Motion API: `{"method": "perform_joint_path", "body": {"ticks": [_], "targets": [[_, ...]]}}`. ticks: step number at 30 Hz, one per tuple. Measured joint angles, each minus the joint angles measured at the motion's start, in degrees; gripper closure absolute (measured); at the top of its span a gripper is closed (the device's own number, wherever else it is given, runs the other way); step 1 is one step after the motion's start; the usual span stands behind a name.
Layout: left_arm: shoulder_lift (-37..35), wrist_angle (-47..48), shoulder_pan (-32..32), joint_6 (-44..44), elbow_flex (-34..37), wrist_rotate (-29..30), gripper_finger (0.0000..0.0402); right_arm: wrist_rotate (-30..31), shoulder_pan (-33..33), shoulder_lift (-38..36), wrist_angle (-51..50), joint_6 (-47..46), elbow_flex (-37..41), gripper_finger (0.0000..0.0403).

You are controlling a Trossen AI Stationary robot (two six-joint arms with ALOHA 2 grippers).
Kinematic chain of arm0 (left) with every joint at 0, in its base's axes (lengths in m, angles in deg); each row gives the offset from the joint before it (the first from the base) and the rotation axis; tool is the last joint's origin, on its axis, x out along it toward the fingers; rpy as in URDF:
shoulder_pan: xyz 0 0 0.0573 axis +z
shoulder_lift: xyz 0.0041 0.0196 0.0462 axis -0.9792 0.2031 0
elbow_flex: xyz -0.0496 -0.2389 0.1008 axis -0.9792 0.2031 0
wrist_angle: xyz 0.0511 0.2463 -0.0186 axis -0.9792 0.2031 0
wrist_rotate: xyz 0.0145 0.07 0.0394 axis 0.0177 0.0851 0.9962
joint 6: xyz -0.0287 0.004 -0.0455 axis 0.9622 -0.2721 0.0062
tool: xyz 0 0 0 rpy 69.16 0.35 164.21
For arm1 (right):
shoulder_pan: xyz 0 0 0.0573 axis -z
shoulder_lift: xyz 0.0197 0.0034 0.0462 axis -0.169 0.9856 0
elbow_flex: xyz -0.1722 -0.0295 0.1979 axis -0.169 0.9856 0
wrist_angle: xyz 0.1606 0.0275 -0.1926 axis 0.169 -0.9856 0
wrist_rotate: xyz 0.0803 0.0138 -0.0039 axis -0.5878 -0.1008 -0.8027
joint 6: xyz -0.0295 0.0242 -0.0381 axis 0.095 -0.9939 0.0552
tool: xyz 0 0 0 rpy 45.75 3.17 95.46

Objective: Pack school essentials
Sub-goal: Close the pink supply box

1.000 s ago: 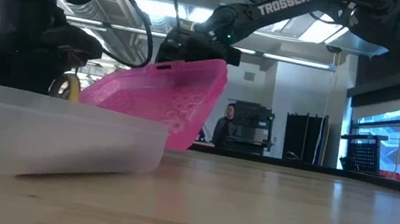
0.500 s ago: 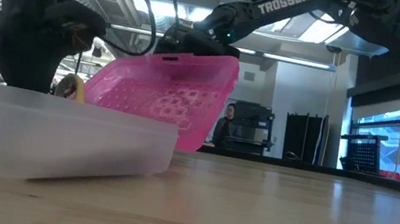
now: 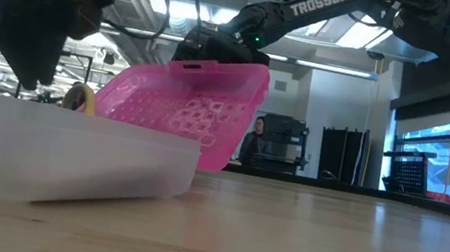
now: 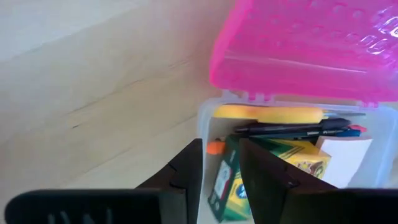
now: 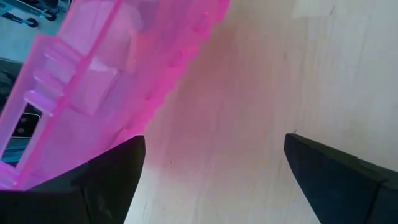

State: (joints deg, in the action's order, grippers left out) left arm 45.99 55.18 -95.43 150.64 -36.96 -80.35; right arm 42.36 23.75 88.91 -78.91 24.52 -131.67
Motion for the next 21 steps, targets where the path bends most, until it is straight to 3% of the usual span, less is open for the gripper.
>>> {"method": "perform_joint_path", "body": {"ticks": [10,21], "targets": [[-8.7,5.9,0.0,0.0,0.0,3.6,0.0304,-5.8,-0.7,-0.2,-0.4,-0.2,-2.5,0.0017],[-13.6,9.9,0.0,0.0,0.0,7.1,0.0304,-5.7,-5.0,-0.3,4.4,-0.3,-7.9,0.0017]]}}
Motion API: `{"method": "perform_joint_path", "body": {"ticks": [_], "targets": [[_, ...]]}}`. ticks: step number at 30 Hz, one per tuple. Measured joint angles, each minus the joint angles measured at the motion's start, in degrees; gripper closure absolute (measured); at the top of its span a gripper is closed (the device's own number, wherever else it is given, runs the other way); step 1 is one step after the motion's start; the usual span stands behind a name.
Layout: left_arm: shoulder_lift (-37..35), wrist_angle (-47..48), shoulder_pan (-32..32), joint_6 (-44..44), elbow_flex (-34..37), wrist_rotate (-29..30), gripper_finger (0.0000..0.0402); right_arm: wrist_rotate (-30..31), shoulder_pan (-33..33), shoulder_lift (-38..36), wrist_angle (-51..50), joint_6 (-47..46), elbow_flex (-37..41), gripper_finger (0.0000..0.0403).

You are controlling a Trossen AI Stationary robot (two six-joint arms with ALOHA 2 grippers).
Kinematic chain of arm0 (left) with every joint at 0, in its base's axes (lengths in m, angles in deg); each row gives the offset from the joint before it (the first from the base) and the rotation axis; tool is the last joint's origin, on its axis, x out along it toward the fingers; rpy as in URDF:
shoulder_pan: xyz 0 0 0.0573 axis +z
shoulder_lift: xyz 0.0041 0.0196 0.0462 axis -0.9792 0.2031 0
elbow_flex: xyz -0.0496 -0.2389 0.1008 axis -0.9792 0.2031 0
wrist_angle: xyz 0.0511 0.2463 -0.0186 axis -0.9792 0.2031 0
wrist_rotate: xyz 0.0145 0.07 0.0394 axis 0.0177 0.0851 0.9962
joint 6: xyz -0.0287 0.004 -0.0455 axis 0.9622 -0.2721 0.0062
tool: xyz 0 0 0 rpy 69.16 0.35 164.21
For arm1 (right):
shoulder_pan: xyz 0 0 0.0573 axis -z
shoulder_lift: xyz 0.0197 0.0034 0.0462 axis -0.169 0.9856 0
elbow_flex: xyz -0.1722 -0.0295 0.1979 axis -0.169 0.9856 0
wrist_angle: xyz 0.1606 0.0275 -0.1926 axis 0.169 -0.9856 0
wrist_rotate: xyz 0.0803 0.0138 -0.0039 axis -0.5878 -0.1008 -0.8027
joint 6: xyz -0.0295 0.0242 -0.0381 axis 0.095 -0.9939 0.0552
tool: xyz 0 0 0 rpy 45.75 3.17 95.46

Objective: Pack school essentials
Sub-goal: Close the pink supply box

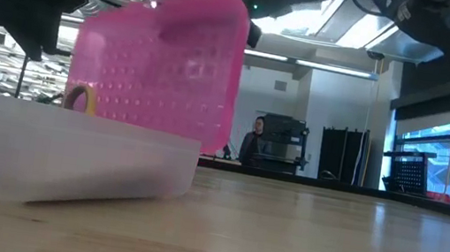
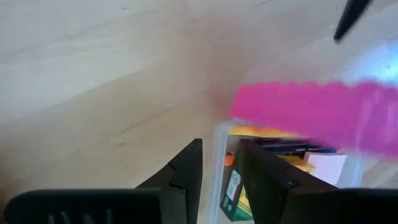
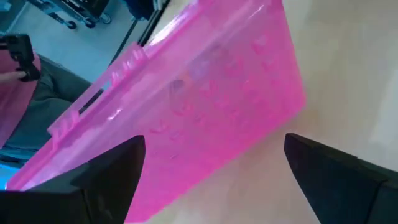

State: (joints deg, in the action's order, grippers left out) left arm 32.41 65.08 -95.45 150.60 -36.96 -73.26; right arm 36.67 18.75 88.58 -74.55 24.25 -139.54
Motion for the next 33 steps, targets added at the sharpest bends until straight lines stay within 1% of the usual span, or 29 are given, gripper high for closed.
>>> {"method": "perform_joint_path", "body": {"ticks": [7,13,16,18,20,23,27,30,33], "targets": [[-0.7,0.1,0.0,-1.5,0.0,0.8,0.0304,4.6,-3.7,0.0,4.9,0.6,0.0,0.0017],[-2.8,3.2,0.0,-1.5,0.0,1.2,0.0304,4.9,-6.0,0.0,7.7,0.7,0.0,0.0017],[-4.0,7.5,0.0,-1.5,-1.6,1.2,0.0304,5.0,-6.8,0.0,7.6,0.7,0.0,0.0017],[-4.7,10.3,0.0,-1.5,-3.4,1.5,0.0304,6.1,-7.1,0.0,7.6,1.1,0.0,0.0017],[-4.8,10.7,-0.1,-3.0,-5.2,1.7,0.0304,7.1,-7.2,0.0,7.2,0.2,0.0,0.0017],[-4.3,5.2,-1.3,-8.3,-6.9,2.5,0.0304,7.4,-6.2,-0.7,4.8,-2.6,0.1,0.0017],[-1.4,-3.3,-3.7,-15.0,-6.8,4.6,0.0304,7.7,-5.1,-2.4,-0.9,-2.6,0.1,0.0017],[2.4,-7.3,-6.1,-18.3,-6.8,4.1,0.0304,8.7,-5.2,-3.3,-5.4,-2.0,0.1,0.0017],[6.2,-10.6,-8.8,-20.4,-6.8,1.1,0.0304,9.0,-5.1,-5.0,-8.3,-2.0,0.1,0.0017]]}}
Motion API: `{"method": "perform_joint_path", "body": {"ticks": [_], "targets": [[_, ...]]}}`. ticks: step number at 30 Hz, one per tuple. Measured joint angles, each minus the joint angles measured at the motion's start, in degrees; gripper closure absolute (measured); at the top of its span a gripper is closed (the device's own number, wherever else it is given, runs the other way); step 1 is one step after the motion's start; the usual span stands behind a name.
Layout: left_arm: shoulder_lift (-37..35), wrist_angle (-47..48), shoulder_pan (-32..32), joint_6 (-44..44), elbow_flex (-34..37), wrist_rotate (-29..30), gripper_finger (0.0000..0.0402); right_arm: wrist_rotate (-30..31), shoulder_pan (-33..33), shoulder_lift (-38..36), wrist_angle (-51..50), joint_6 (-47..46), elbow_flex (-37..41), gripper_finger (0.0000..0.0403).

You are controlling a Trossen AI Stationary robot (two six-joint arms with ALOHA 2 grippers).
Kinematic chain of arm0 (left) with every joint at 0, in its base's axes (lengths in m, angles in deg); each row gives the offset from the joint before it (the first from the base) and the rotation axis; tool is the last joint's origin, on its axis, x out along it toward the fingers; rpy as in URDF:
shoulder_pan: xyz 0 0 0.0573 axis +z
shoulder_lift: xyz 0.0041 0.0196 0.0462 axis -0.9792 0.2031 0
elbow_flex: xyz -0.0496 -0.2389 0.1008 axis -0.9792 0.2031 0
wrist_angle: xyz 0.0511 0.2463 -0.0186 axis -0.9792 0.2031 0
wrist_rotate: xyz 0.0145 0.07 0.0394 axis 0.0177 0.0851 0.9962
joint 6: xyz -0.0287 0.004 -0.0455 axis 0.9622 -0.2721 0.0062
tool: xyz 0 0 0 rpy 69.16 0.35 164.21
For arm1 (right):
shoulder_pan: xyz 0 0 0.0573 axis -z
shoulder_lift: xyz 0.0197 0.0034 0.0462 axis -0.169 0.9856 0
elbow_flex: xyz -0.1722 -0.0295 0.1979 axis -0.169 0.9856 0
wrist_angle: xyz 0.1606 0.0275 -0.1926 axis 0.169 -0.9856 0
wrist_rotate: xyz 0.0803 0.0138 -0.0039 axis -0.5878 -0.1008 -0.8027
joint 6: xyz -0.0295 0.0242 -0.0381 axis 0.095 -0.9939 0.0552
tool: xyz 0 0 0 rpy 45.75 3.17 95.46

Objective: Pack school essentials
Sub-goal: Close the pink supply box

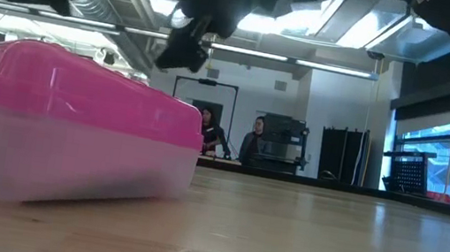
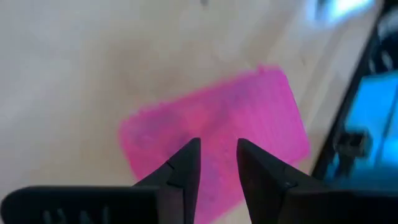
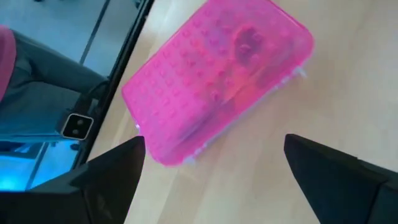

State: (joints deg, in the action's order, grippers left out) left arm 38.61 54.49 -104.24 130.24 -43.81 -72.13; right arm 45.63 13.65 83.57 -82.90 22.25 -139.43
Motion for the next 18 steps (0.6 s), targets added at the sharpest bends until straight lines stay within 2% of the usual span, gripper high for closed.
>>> {"method": "perform_joint_path", "body": {"ticks": [6,10,18], "targets": [[6.7,-6.2,-4.6,-0.6,0.0,-7.4,0.0304,3.9,0.0,-2.8,-3.2,-0.8,0.0,0.0017],[10.4,-9.3,-6.4,-0.5,0.0,-8.6,0.0304,4.1,-0.1,-4.2,-3.2,-0.8,-0.1,0.0017],[17.5,-11.9,-6.1,1.1,0.0,-10.3,0.0304,4.2,-0.1,-4.4,-3.5,-0.7,-0.1,0.0017]]}}
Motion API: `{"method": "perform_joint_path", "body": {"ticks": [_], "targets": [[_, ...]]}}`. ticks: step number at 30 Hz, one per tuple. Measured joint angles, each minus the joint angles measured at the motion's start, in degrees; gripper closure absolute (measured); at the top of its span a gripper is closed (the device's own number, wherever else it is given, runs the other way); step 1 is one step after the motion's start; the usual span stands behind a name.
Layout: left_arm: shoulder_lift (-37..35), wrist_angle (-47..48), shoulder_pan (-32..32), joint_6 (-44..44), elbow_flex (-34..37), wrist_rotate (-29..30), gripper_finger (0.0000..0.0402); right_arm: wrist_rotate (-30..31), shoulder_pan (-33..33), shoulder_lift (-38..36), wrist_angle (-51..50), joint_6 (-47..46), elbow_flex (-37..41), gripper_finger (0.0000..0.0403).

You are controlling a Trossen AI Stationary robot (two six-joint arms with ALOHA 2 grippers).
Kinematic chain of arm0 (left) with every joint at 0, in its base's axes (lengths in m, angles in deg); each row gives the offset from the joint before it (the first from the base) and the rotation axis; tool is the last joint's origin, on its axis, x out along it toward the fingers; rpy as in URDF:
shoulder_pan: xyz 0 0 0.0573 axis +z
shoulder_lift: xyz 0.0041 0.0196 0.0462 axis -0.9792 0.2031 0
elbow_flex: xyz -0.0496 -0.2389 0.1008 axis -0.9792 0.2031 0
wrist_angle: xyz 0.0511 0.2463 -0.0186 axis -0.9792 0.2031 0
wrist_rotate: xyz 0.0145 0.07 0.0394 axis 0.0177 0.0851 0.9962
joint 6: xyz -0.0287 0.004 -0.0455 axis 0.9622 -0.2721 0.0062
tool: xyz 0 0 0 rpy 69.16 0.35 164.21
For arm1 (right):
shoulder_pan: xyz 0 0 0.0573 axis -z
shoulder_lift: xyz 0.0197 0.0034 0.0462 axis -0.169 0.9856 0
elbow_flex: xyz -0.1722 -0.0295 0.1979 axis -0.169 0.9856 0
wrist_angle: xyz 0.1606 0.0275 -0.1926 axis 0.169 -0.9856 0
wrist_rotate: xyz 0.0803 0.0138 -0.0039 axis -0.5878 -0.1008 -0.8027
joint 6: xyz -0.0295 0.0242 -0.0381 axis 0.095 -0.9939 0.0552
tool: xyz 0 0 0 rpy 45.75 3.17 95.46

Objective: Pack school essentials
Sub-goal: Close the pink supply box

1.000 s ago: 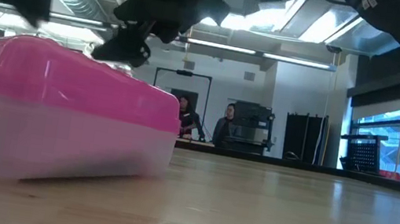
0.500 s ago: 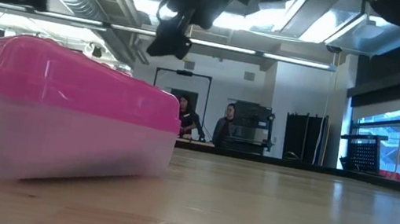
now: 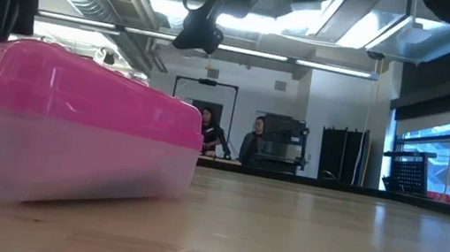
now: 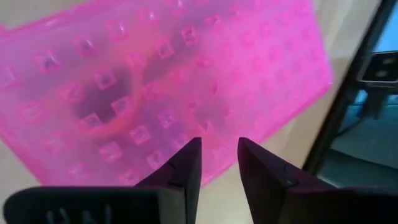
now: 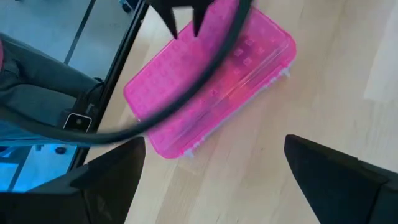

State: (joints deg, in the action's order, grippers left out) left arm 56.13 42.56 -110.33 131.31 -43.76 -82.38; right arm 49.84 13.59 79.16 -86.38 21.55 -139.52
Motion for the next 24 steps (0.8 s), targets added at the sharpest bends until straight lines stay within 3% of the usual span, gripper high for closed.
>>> {"method": "perform_joint_path", "body": {"ticks": [15,24], "targets": [[6.4,-1.5,3.5,0.2,-0.3,-2.2,0.0304,0.2,0.5,-0.4,-2.1,0.4,0.0,0.0017],[6.7,-1.4,10.6,-1.1,-0.3,-1.1,0.0304,12.5,0.5,-6.8,-7.2,1.0,0.1,0.0017]]}}
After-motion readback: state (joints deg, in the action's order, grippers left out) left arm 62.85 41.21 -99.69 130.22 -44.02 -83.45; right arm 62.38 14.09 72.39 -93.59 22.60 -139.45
